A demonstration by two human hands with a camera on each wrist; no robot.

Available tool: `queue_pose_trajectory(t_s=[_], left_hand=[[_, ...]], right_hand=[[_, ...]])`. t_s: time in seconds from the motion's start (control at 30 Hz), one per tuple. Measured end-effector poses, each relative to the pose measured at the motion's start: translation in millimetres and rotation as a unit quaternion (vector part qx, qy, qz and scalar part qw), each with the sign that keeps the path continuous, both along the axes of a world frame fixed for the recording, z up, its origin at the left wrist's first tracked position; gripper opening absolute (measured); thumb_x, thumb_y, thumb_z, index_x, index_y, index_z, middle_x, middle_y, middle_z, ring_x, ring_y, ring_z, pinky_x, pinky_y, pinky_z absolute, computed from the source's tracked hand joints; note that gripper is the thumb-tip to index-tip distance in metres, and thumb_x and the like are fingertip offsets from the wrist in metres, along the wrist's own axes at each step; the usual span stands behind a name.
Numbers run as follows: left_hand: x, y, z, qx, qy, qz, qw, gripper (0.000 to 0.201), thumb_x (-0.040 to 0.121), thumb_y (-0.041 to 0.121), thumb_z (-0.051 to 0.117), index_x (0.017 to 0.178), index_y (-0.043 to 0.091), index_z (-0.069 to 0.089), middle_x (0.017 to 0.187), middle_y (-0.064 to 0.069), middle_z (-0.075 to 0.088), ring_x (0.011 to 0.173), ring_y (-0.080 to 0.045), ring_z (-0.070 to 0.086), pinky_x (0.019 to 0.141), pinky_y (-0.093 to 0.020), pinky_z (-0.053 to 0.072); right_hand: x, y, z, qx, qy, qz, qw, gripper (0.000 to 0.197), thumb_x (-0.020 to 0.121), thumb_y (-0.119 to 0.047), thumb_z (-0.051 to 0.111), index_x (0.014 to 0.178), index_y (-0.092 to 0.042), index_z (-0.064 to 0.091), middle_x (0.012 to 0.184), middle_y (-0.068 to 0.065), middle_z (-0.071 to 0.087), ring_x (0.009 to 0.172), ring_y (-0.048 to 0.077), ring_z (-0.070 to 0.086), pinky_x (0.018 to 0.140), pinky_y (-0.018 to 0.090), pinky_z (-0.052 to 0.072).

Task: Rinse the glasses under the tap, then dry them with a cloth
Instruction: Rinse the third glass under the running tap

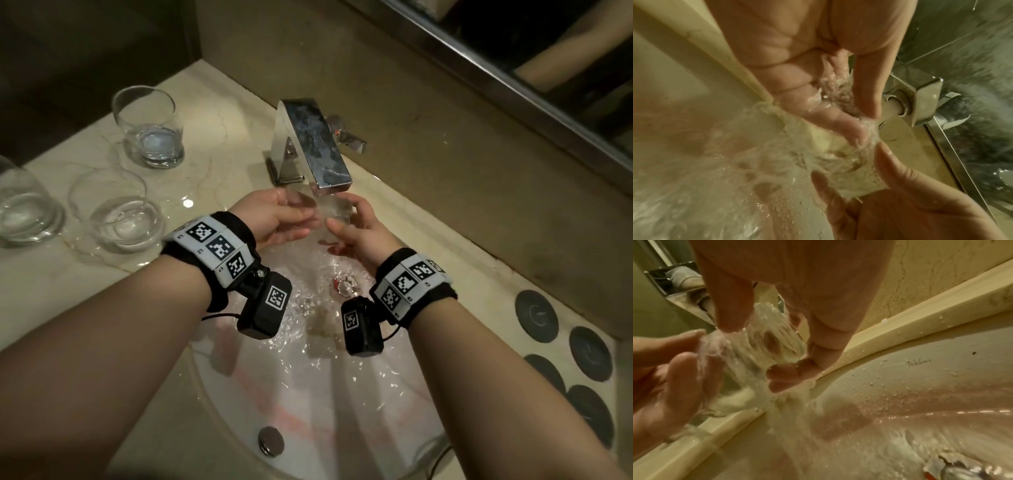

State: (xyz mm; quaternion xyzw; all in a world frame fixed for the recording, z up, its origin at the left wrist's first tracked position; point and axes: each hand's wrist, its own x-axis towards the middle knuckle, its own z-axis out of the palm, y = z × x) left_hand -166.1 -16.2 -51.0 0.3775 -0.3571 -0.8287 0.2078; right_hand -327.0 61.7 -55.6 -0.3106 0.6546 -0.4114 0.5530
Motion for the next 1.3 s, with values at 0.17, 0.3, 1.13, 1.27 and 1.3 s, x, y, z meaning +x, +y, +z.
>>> queue_pose_trajectory(t_s=[0.17, 0.3, 1.13, 1.27, 1.3], left_hand=[[-3.2, 2.8, 2.4, -0.024, -0.029, -0.012, 0.999, 0.022, 0.082, -0.012, 0.056, 0.091, 0.008, 0.057, 0.077, -0.006, 0.069, 0.069, -0.011, 0.07, 0.058, -0.017, 0.056], [-4.9, 4.4, 3.2, -0.035, -0.042, -0.021, 0.998, 0.02, 0.083, -0.009, 0.058, 0.088, 0.01, 0.057, 0.083, -0.007, 0.066, 0.074, -0.014, 0.069, 0.059, -0.02, 0.057], [4.5, 5.1, 2.3, -0.023, -0.021, 0.025, 0.999, 0.018, 0.083, -0.007, 0.059, 0.089, 0.01, 0.058, 0.07, 0.0, 0.071, 0.069, -0.009, 0.069, 0.055, -0.018, 0.055], [4.1, 5.9, 1.8, -0.024, -0.024, 0.047, 0.998, 0.018, 0.086, -0.008, 0.055, 0.091, 0.009, 0.057, 0.07, -0.001, 0.07, 0.064, -0.009, 0.069, 0.054, -0.018, 0.055], [4.4, 6.0, 1.1, -0.02, -0.021, 0.054, 0.998, 0.017, 0.086, -0.008, 0.054, 0.09, 0.008, 0.057, 0.071, -0.002, 0.069, 0.062, -0.009, 0.069, 0.055, -0.018, 0.056]], right_hand=[[0.3, -2.6, -0.7, 0.037, -0.01, -0.041, 0.998, 0.041, 0.089, -0.033, 0.061, 0.125, -0.019, 0.047, 0.118, 0.014, 0.06, 0.074, 0.023, 0.065, 0.065, 0.029, 0.051], [5.7, -10.4, 0.1, 0.113, 0.006, -0.022, 0.993, 0.077, 0.086, -0.075, 0.028, 0.116, -0.013, 0.063, 0.098, 0.01, 0.066, 0.058, 0.012, 0.059, 0.053, 0.021, 0.045], [16.8, -3.2, 8.6, 0.078, 0.061, 0.023, 0.995, 0.05, 0.094, -0.06, 0.034, 0.118, -0.02, 0.051, 0.091, 0.001, 0.059, 0.064, 0.015, 0.059, 0.07, 0.028, 0.051], [20.6, -4.2, 7.5, 0.099, 0.044, 0.03, 0.994, 0.075, 0.089, -0.07, 0.012, 0.121, -0.016, 0.054, 0.1, 0.01, 0.064, 0.082, 0.022, 0.066, 0.069, 0.027, 0.052], [20.7, -3.4, 5.4, 0.084, 0.037, 0.024, 0.995, 0.07, 0.091, -0.067, 0.02, 0.126, -0.015, 0.051, 0.11, 0.011, 0.064, 0.089, 0.022, 0.067, 0.07, 0.028, 0.053]])
